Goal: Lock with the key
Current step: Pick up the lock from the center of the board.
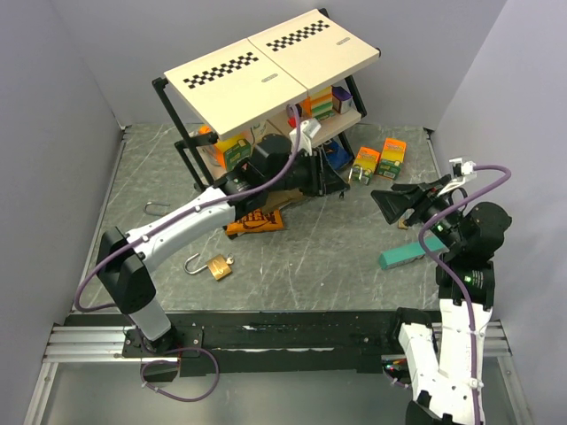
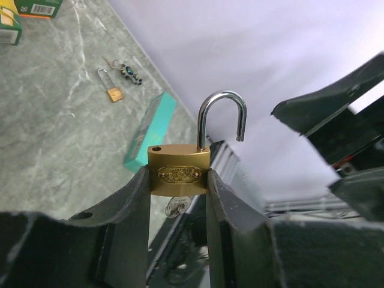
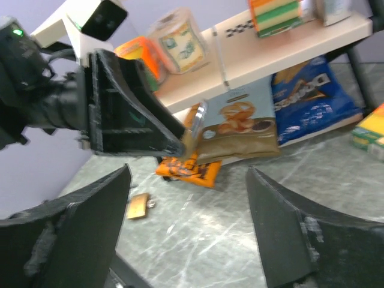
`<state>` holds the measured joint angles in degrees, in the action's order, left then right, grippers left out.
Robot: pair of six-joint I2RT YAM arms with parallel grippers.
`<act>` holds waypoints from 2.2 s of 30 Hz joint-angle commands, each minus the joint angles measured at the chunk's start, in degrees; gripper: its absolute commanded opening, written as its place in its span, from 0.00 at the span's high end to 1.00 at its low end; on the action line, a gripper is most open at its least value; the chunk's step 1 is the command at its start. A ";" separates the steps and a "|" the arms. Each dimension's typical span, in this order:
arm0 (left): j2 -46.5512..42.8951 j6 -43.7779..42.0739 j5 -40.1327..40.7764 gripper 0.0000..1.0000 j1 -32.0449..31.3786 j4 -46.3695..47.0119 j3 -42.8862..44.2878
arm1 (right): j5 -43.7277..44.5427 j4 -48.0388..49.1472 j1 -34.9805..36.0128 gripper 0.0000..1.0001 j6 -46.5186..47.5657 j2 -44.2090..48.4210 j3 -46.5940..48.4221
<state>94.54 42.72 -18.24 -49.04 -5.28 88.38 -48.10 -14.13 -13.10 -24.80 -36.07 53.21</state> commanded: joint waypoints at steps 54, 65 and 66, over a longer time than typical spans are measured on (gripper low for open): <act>8.03 37.61 -5.40 0.99 0.43 12.05 3.56 | 35.53 13.08 25.93 0.96 16.80 -9.10 -6.19; 5.57 30.16 -7.86 0.01 0.87 11.70 1.10 | 36.67 5.71 25.67 1.00 18.47 -4.01 -5.66; 5.22 29.01 -8.12 0.01 0.78 11.52 0.83 | 35.54 5.00 25.32 1.00 18.73 -3.31 -6.01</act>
<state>103.11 75.50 -23.75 -48.07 4.14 89.95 -13.02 -7.73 12.86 -7.62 -42.78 46.44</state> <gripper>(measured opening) 0.962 0.254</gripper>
